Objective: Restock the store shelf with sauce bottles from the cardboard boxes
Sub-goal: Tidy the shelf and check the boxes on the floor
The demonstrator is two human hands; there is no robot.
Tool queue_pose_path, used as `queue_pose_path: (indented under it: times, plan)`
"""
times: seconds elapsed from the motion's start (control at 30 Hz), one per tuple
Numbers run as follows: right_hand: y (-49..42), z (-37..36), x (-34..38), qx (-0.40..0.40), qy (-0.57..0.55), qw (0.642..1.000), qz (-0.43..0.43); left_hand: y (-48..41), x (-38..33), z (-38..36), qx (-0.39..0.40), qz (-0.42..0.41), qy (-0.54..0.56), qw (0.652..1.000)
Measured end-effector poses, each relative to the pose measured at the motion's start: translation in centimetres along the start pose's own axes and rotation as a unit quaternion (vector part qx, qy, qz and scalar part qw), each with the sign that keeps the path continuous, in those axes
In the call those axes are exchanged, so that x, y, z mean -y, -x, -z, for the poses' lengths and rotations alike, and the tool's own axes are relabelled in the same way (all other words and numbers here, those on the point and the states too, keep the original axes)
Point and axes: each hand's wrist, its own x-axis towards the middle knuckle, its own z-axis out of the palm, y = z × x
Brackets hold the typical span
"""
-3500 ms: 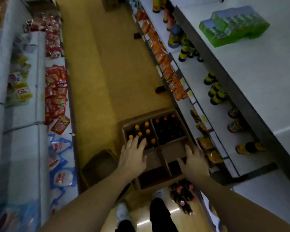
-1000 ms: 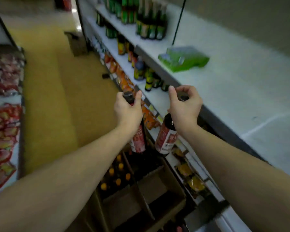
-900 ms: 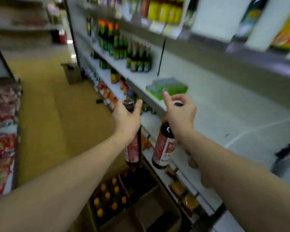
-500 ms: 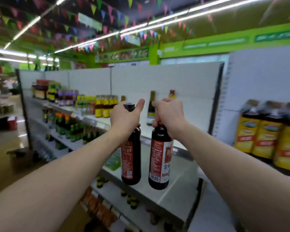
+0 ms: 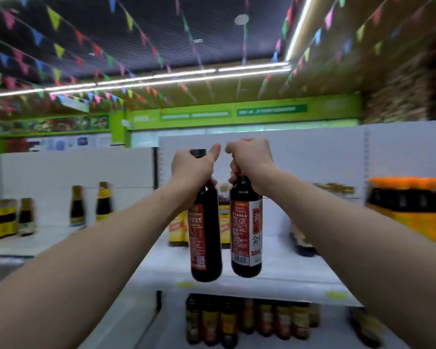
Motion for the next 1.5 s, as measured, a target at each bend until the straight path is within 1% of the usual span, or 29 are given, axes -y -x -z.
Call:
queue_pose_path:
  times: [0.17, 0.33, 0.43, 0.6, 0.77, 0.97, 1.07, 1.17, 1.27, 1.37, 1.5]
  plan:
    - [0.6, 14.5, 0.1, -0.079, 0.034, 0.996, -0.006, 3.4, -2.5, -14.9, 0.088, 0.003, 0.066, 0.994]
    - [1.6, 27.5, -0.2, -0.181, 0.064, 0.981, -0.020, 6.5, -4.6, -28.0, 0.191, 0.012, 0.127, 0.973]
    - [2.3, 34.4, -0.8, -0.240, 0.095, 0.966, -0.025, 8.5, -5.3, -35.0, 0.232, 0.003, 0.149, 0.961]
    - [3.3, 45.3, -1.8, -0.335, 0.141, 0.931, -0.033, 10.8, -5.4, -46.1, 0.301, 0.014, 0.179, 0.936]
    - [2.9, 54.9, -3.3, -0.399, 0.184, 0.897, -0.043, 12.2, -4.8, -56.3, 0.342, 0.018, 0.212, 0.915]
    - [-0.4, 65.3, -5.3, -0.424, 0.204, 0.881, -0.046, 11.9, -3.7, -69.2, 0.384, 0.031, 0.202, 0.900]
    - [-3.2, 70.5, -7.2, -0.435, 0.217, 0.873, -0.037, 11.2, -3.1, -75.3, 0.381, 0.033, 0.200, 0.902]
    - [-5.4, 74.9, -9.3, -0.448, 0.211, 0.868, -0.034, 10.8, -2.7, -80.1, 0.374, 0.014, 0.185, 0.909]
    - [-6.8, 78.4, -11.8, -0.448, 0.199, 0.871, -0.042, 11.1, -1.9, -84.0, 0.370, -0.002, 0.168, 0.914]
    - [-8.3, 81.6, -13.9, -0.434, 0.190, 0.880, -0.045, 11.3, -1.0, -87.1, 0.354, 0.000, 0.153, 0.922]
    - [-10.3, 85.1, -16.7, -0.383, 0.182, 0.904, -0.065, 11.7, 0.1, -89.9, 0.322, 0.016, 0.148, 0.935]
